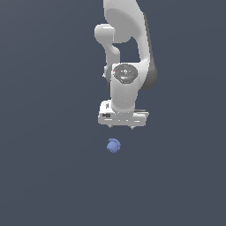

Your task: Pick up the object and move it to a goal position.

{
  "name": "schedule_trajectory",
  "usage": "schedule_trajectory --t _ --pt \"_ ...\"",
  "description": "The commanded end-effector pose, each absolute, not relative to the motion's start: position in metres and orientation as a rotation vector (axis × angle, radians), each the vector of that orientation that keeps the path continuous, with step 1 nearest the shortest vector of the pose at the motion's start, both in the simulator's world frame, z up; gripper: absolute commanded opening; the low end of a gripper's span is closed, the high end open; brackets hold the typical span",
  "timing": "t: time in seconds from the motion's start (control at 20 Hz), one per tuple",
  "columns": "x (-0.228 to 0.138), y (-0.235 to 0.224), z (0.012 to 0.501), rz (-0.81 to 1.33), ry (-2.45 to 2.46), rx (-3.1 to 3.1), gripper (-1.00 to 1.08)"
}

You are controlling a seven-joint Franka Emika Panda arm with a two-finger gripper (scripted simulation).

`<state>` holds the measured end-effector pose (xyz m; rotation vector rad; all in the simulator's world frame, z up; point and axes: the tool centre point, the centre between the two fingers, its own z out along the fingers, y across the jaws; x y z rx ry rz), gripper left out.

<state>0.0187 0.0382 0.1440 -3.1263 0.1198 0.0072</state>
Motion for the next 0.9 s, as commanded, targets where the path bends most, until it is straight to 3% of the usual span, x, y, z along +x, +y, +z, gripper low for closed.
schedule_trajectory --t 0.0,0.85 --pt "0.025 0.034 0.138 0.008 0.203 -3.122 1.0" --pt "0.061 0.006 0.093 0.001 0.76 -3.047 1.0"
